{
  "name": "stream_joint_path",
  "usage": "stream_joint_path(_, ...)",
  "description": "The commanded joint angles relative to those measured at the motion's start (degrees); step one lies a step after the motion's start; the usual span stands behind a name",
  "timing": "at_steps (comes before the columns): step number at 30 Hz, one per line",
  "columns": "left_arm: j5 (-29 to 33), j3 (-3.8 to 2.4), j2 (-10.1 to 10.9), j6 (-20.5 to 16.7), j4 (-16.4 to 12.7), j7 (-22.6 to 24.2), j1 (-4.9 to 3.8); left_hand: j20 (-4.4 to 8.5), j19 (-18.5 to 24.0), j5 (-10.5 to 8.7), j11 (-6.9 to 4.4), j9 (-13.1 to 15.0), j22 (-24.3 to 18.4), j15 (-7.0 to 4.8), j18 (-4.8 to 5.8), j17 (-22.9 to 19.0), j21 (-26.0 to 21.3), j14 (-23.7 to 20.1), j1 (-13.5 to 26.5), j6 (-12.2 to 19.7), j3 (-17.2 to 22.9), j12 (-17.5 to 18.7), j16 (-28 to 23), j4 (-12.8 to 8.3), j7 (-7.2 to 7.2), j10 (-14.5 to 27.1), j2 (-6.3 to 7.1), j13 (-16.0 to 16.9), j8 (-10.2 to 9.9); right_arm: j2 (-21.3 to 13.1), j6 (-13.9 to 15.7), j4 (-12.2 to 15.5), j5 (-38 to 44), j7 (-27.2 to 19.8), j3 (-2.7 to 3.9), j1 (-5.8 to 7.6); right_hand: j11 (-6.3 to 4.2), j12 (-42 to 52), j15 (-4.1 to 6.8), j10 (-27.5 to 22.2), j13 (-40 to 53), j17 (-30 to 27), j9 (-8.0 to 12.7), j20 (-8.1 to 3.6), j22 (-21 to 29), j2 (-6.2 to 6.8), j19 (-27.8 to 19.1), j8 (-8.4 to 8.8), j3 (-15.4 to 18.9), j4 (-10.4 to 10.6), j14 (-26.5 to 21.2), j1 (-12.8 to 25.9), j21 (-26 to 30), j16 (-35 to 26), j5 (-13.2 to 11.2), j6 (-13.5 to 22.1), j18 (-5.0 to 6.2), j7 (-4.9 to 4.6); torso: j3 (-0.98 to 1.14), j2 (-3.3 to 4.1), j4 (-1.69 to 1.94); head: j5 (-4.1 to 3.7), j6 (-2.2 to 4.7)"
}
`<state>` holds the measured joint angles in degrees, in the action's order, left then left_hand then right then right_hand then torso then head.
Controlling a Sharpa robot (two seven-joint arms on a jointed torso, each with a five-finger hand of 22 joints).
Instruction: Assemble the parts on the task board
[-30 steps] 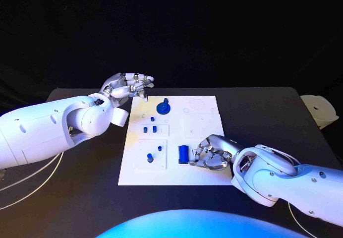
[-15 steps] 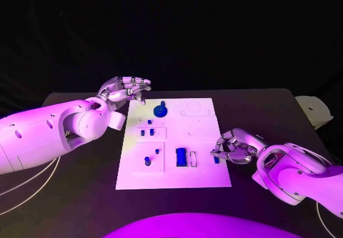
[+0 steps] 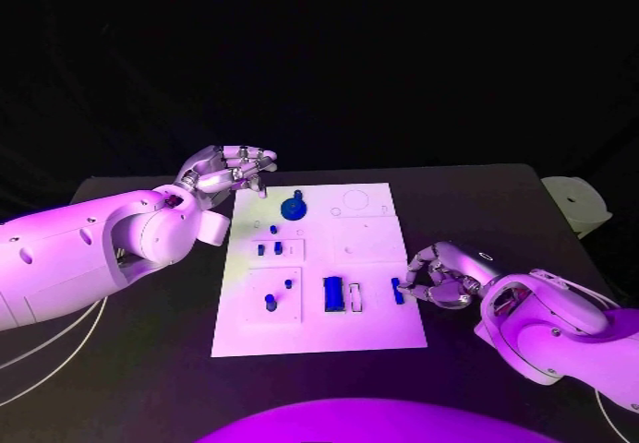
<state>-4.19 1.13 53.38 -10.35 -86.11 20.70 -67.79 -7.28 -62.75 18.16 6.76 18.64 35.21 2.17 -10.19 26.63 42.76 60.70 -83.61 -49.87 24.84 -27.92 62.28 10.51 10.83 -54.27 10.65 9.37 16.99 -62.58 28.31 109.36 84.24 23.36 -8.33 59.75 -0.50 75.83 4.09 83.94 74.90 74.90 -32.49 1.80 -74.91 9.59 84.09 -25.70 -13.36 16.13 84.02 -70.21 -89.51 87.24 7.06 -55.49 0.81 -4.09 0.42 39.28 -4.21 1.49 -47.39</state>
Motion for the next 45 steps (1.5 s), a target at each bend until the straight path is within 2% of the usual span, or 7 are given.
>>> stream_joint_path(1, 0.3, -0.01, -0.1, 1.0, -0.1, 0.5, -0.04, 0.11, 0.4, 0.19, 0.04, 0.1, 0.0, 0.17, -0.34, -0.1, -0.1, -0.4, 0.3, 0.3, 0.3, -0.3, -0.2, -0.2, -0.07, 0.3, -0.27, 0.1, 0.3, 0.7, -0.8, -0.5, 3.7, 3.1, -0.05, -0.36, 0.35, -0.2, -0.27, 0.0, 5.8, 7.1, 0.1, 0.52, -14.9, 0.22, 5.7, 0.32, 0.4, 0.5, 4.4, 1.1, 0.1, 0.0, -0.5, -0.5, -0.68, -0.13, -0.03, 0.09, 0.15, 0.03, -0.09)
stream_joint_path(10, 0.3, 0.0, 0.0, 1.0, -0.2, 0.5, -0.04, 0.1, 0.4, 0.17, 0.05, 0.1, 0.0, 0.18, -0.34, -0.1, -0.1, -0.4, 0.5, 0.3, 0.3, -0.3, -0.2, -0.1, -0.07, 0.3, -0.27, 0.1, 0.4, 3.1, -2.6, -2.4, 5.7, 5.7, -0.08, -1.18, 0.54, -1.5, -0.43, -0.7, 5.0, 6.7, 0.3, 0.72, -14.6, 0.5, 5.3, 1.16, 3.1, 0.5, 4.4, 3.4, 1.2, -0.2, -2.1, -0.1, -0.45, -0.31, -0.04, 0.11, 0.08, 0.24, -0.43)
stream_joint_path(12, 0.3, 0.0, 0.0, 1.0, -0.2, 0.5, -0.04, 0.1, 0.4, 0.17, 0.05, 0.1, 0.0, 0.18, -0.34, -0.1, -0.1, -0.4, 0.5, 0.3, 0.3, -0.3, -0.2, -0.1, -0.07, 0.3, -0.27, 0.1, 0.4, 3.5, -3.3, -2.8, 6.2, 6.0, -0.09, -1.33, 0.59, -1.6, -0.48, -0.8, 5.0, 6.8, 0.2, 0.79, -14.6, 0.44, 5.3, 1.42, 4.6, 0.4, 4.3, 3.6, 1.3, -0.2, 1.3, -0.1, -0.44, -0.35, -0.04, 0.1, 0.08, 0.27, -0.55)
stream_joint_path(20, 0.3, 0.0, 0.2, 1.0, -0.2, 0.4, -0.04, 0.09, 0.4, 0.16, 0.05, 0.1, 0.1, 0.19, -0.33, -0.1, -0.1, -0.4, 0.5, 0.3, 0.4, -0.4, -0.2, -0.1, -0.07, 0.3, -0.29, 0.1, 0.4, 4.1, -5.1, -3.6, 8.2, 6.8, -0.11, -1.66, 0.59, -1.6, -0.48, -0.8, 4.9, 6.8, 0.2, 0.8, -14.6, 0.4, 5.3, 1.45, 4.7, 0.3, 4.3, 3.3, 1.4, -0.2, 1.6, -0.1, -0.42, -0.34, 0.0, 0.01, -0.07, 0.46, -0.72)
stream_joint_path(29, 0.3, 0.0, 0.2, 1.0, -0.2, 0.3, -0.04, 0.09, 0.4, 0.16, 0.05, 0.1, 0.1, 0.19, -0.33, -0.1, -0.1, -0.4, 0.5, 0.3, 0.4, -0.4, -0.2, -0.1, -0.07, 0.3, -0.29, 0.1, 0.4, 4.7, -9.3, -3.6, 9.5, 6.8, -0.18, -1.81, 0.35, -1.4, -0.31, -0.7, 5.1, 7.2, 0.2, 0.7, -14.7, -0.4, 5.4, 1.83, 3.4, -2.1, 4.4, -4.5, 0.8, -0.1, -0.4, -0.8, -0.54, -0.11, -0.02, 0.0, -0.01, 0.51, -0.85)
stream_joint_path(37, 0.3, 0.0, 0.3, 1.0, -0.3, 0.2, -0.04, 0.09, 0.4, 0.17, 0.04, 0.1, 0.1, 0.19, -0.34, -0.1, -0.1, -0.4, 0.6, 0.3, 0.4, -0.4, -0.1, -0.2, -0.08, 0.4, -0.31, 0.1, 0.4, 4.8, -10.0, -3.3, 10.8, 7.0, -0.22, -1.91, -0.44, -1.3, 0.4, -0.8, 5.3, 7.4, 0.9, 0.06, -14.8, -2.58, 5.6, 2.56, -6.3, -6.3, 4.5, -12.8, 0.5, -0.1, 4.1, -2.4, -0.61, 0.64, -0.05, 0.02, 0.03, 0.47, -0.96)
stream_joint_path(45, 0.3, 0.0, 0.4, 1.0, -0.4, 0.2, -0.05, 0.09, 0.4, 0.18, 0.03, 0.1, 0.1, 0.19, -0.34, -0.1, -0.1, -0.4, 0.6, 0.3, 0.4, -0.4, -0.1, -0.2, -0.09, 0.4, -0.31, 0.1, 0.4, 4.9, -8.5, -3.1, 11.6, 7.4, -0.22, -1.93, -0.28, -1.5, 0.27, -0.5, 5.1, 7.5, -1.2, 0.16, -14.9, -0.25, 5.6, 1.15, -16.2, -9.6, 4.5, -7.4, 0.3, -0.1, 7.0, -1.7, -0.64, 0.59, -0.08, -0.02, 0.06, 0.66, -1.01)
